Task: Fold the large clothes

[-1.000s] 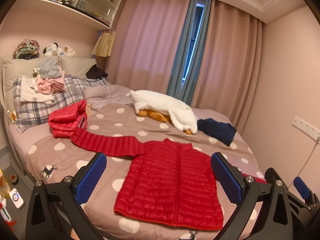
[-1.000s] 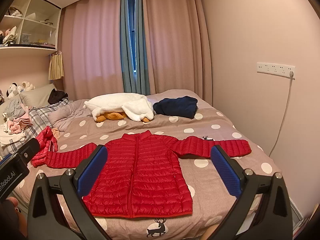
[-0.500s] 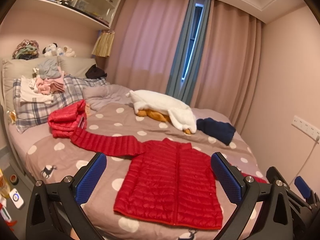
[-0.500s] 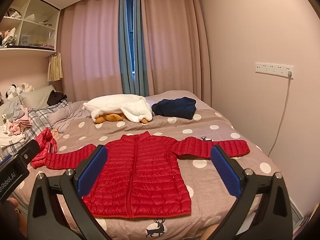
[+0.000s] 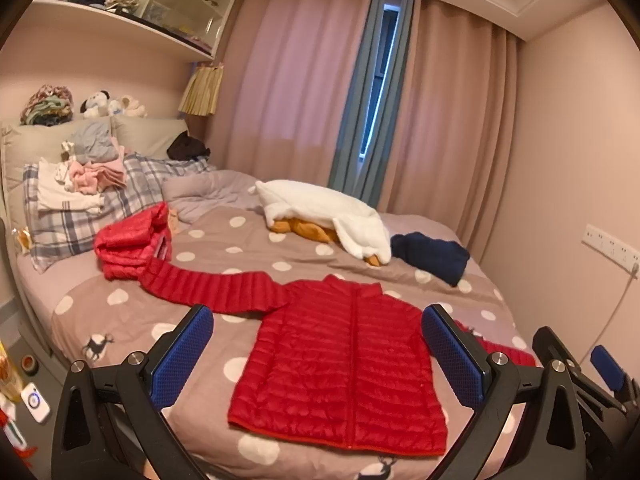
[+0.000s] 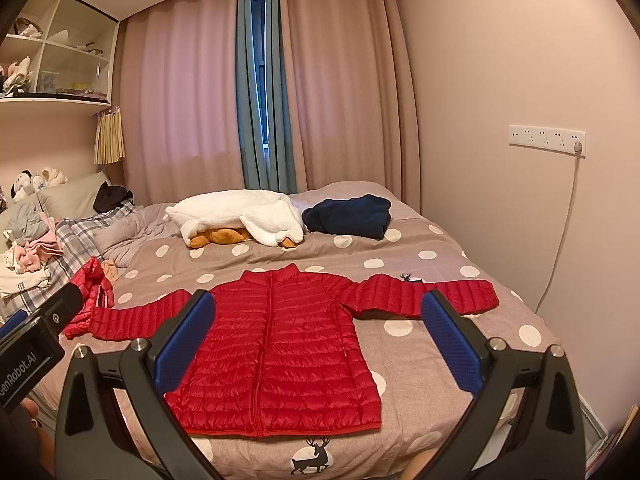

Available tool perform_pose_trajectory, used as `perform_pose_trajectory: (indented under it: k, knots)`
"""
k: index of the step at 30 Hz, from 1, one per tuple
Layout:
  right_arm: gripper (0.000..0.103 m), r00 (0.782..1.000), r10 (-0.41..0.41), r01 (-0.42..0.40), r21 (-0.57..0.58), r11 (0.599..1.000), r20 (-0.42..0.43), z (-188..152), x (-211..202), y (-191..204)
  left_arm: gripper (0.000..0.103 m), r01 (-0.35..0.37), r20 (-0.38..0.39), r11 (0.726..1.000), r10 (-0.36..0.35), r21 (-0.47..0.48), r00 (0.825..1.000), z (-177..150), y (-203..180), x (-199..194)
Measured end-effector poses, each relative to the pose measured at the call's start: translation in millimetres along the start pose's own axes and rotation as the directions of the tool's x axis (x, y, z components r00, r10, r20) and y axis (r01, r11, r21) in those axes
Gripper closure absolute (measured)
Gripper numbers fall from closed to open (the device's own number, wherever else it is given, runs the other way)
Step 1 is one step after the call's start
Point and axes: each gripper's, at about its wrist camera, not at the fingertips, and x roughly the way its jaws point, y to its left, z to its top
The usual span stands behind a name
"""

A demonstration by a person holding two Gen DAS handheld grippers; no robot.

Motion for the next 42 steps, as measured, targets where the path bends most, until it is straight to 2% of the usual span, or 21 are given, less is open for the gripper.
perform_pose_trajectory:
  k: [29, 42]
  knots:
    - [0.000, 1.000, -0.023, 0.023, -0.014, 1.000, -0.020, -3, 3, -1, 0.000, -0.013, 0.003, 0.999, 0.012, 0.038, 1.000, -4, -7, 3]
    - [0.000, 0.999, -0.007, 0.006, -0.002, 1.000, -0.034, -6, 13, -6, 0.000, -0.020, 0.025, 0.998, 0.018, 0.056, 1.000, -4, -12, 14]
